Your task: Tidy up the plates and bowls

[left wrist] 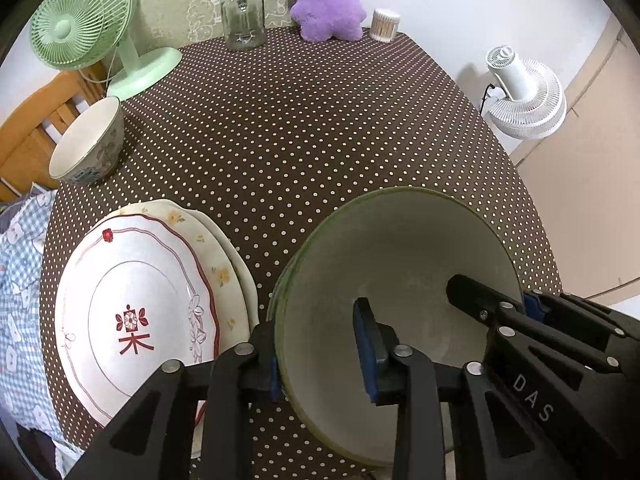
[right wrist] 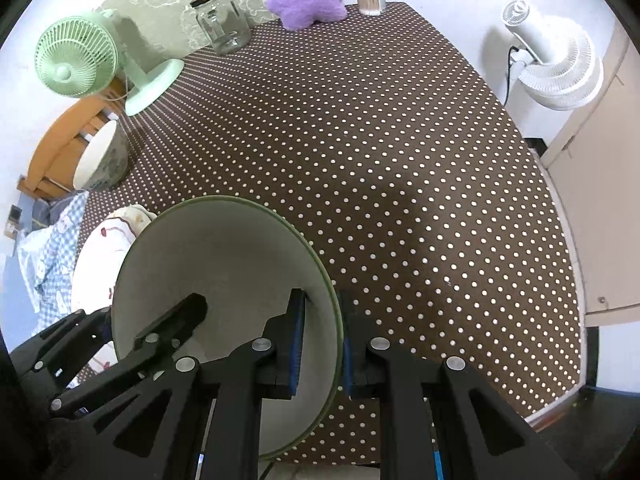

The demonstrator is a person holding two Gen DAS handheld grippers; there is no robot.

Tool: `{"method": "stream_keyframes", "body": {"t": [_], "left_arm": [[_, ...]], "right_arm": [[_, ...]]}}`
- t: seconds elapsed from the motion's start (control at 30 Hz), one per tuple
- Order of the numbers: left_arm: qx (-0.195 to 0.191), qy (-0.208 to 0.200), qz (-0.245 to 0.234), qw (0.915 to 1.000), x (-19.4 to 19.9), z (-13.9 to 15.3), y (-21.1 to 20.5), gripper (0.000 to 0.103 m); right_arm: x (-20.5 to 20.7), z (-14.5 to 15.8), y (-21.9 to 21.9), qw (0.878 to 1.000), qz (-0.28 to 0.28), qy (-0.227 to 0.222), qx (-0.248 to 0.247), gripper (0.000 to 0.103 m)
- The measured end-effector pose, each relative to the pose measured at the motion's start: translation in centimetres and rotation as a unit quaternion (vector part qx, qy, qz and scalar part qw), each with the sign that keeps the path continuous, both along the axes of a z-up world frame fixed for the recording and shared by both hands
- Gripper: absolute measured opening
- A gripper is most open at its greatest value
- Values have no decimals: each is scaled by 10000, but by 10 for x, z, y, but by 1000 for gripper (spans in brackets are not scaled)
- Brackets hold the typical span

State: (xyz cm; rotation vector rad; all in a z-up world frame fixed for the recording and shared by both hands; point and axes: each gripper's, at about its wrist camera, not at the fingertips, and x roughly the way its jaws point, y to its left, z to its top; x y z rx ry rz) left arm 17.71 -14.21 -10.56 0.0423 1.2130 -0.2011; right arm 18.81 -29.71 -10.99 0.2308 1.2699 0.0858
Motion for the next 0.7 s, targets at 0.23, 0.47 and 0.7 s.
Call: {"method": "stream_keyframes", "body": {"t": [0.23,0.47,0.7], "left_arm": [[258,10,-7,9997,1,2,-6,35],[400,59,165,9990,2,2,-10,37],[531,97,316,9980,3,4,-14,38]], "right_arm": [[2,-5,-10,9993,21,32,372,17],[2,-5,-15,9984,159,-28,548,15],[1,-6,-16,9976,366,-1,595,15]]}}
